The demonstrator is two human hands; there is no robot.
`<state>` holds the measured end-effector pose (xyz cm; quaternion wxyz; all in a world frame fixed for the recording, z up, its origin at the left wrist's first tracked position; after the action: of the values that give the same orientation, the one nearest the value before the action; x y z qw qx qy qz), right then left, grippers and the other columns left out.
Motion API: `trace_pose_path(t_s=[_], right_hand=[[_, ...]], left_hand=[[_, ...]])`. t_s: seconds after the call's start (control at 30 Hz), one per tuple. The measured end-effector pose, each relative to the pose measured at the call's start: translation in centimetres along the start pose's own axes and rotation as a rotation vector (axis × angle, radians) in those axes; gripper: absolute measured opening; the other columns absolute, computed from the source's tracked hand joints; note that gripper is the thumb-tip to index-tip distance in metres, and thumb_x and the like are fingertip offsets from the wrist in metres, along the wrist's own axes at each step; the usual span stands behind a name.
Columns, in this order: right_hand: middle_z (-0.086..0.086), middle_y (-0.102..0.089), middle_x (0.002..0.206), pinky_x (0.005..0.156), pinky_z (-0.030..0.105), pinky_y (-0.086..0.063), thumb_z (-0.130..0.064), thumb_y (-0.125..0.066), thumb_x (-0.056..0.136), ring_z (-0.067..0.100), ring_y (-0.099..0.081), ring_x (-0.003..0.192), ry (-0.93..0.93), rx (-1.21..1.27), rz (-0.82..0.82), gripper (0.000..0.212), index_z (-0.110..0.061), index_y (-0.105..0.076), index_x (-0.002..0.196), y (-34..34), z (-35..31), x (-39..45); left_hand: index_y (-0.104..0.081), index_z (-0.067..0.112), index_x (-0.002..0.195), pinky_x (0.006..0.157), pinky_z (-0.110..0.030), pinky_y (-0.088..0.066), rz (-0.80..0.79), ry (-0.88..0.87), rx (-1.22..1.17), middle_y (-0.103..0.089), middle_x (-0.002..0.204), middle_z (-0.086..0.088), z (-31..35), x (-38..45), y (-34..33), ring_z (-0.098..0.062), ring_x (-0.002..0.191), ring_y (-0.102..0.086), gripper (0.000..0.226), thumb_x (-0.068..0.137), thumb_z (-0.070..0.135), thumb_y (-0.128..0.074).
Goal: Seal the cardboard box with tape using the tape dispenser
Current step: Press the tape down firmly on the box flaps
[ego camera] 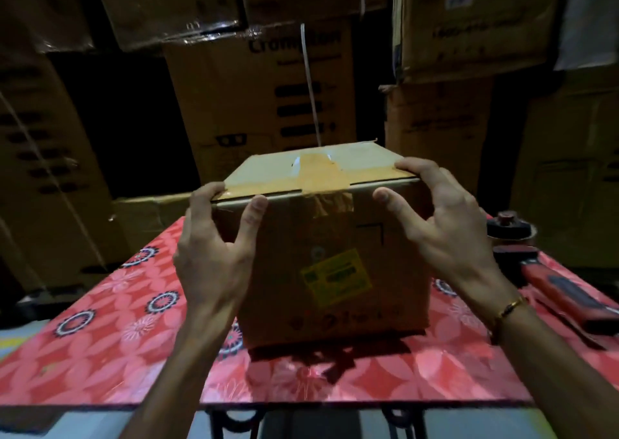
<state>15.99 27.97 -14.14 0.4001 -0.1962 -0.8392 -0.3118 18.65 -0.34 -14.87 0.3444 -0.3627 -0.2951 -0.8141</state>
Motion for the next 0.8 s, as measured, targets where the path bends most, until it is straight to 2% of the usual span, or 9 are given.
trace_pose_path(t_s=[0.1, 0.2, 0.3, 0.4, 0.47, 0.53, 0.6, 0.7, 0.8], right_hand=[[0.001, -0.056, 0.138, 0.067, 0.011, -0.037, -0.069, -0.049, 0.085, 0.006, -0.051, 0.102, 0.034, -0.030, -0.009, 0.065, -0.030, -0.055, 0.137, 2.2, -1.9, -1.9], [0.002, -0.055, 0.137, 0.068, 0.020, -0.046, -0.070, -0.047, 0.085, 0.011, -0.056, 0.105, 0.048, -0.057, -0.025, 0.066, -0.029, -0.057, 0.135, 3.5, -2.9, -3.1], [0.007, -0.055, 0.138, 0.068, 0.030, -0.055, -0.063, -0.046, 0.094, 0.027, -0.065, 0.107, 0.082, -0.197, -0.025, 0.058, -0.024, -0.060, 0.134, 4.1, -3.7, -3.5], [0.009, -0.059, 0.139, 0.085, 0.039, -0.056, -0.053, -0.047, 0.099, 0.031, -0.060, 0.123, 0.198, -0.328, -0.018, 0.047, -0.019, -0.064, 0.128, 4.2, -4.9, -3.5], [0.005, -0.065, 0.132, 0.095, 0.038, -0.051, -0.052, -0.041, 0.100, 0.028, -0.058, 0.127, 0.276, -0.327, -0.053, 0.048, -0.020, -0.066, 0.125, 3.9, -5.7, -3.0], [0.004, -0.070, 0.123, 0.107, 0.043, -0.043, -0.053, -0.037, 0.101, 0.029, -0.059, 0.126, 0.341, -0.323, -0.081, 0.051, -0.019, -0.068, 0.121, 3.3, -6.2, -2.2], [0.004, -0.073, 0.116, 0.111, 0.050, -0.040, -0.056, -0.034, 0.101, 0.031, -0.062, 0.120, 0.410, -0.361, -0.079, 0.055, -0.017, -0.069, 0.117, 2.3, -6.2, -1.3], [0.003, -0.074, 0.110, 0.101, 0.049, -0.046, -0.062, -0.023, 0.101, 0.029, -0.067, 0.101, 0.441, -0.380, -0.062, 0.066, -0.017, -0.070, 0.111, 0.8, -5.6, -0.2], [0.003, -0.072, 0.102, 0.081, 0.038, -0.047, -0.063, -0.027, 0.100, 0.029, -0.066, 0.090, 0.411, -0.398, -0.030, 0.063, -0.017, -0.069, 0.105, -0.2, -4.6, 0.7]], left_hand=[[-0.045, 0.028, 0.133, 0.072, -0.043, -0.058, -0.050, -0.022, -0.034, -0.059, 0.118, -0.007, 0.9, -1.5, 2.2, -0.023, 0.100, -0.059, 0.069, 0.083, 0.076, -0.043], [-0.045, 0.025, 0.133, 0.073, -0.040, -0.053, -0.093, -0.029, 0.012, -0.055, 0.118, -0.007, 1.6, -2.3, 3.3, -0.026, 0.103, -0.057, 0.072, 0.083, 0.076, -0.039], [-0.055, 0.018, 0.129, 0.093, -0.044, -0.042, -0.110, -0.094, 0.206, -0.048, 0.134, -0.009, 2.9, -2.2, 3.8, -0.030, 0.124, -0.046, 0.072, 0.085, 0.073, -0.036], [-0.063, 0.024, 0.123, 0.116, -0.059, -0.021, -0.192, -0.287, 0.384, -0.053, 0.143, -0.003, 5.0, -1.5, 3.3, -0.025, 0.136, -0.043, 0.064, 0.089, 0.070, -0.034], [-0.062, 0.028, 0.126, 0.119, -0.062, -0.011, -0.260, -0.367, 0.428, -0.060, 0.139, 0.003, 5.9, -1.1, 2.4, -0.019, 0.134, -0.048, 0.062, 0.092, 0.069, -0.030], [-0.062, 0.030, 0.128, 0.117, -0.057, -0.020, -0.280, -0.402, 0.454, -0.064, 0.134, 0.005, 6.0, -0.9, 1.7, -0.018, 0.129, -0.054, 0.063, 0.094, 0.070, -0.028], [-0.063, 0.030, 0.127, 0.104, -0.050, -0.034, -0.259, -0.425, 0.458, -0.067, 0.130, 0.005, 5.7, -0.7, 1.2, -0.020, 0.123, -0.058, 0.063, 0.094, 0.070, -0.027], [-0.064, 0.029, 0.126, 0.093, -0.044, -0.037, -0.231, -0.447, 0.448, -0.069, 0.126, 0.004, 5.0, 0.0, 0.4, -0.021, 0.118, -0.060, 0.065, 0.095, 0.070, -0.025], [-0.066, 0.029, 0.124, 0.090, -0.042, -0.037, -0.217, -0.453, 0.447, -0.069, 0.123, 0.004, 4.7, 0.4, -0.7, -0.021, 0.115, -0.061, 0.064, 0.095, 0.070, -0.026]])
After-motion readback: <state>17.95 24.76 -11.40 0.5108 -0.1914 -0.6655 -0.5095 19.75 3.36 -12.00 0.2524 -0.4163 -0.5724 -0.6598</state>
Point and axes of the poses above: each hand's wrist, its own x-axis towards the middle knuckle, its own y-axis out of the back of the hand, z = x × y, the point moved 5 cm from there along x, towards the middle knuckle
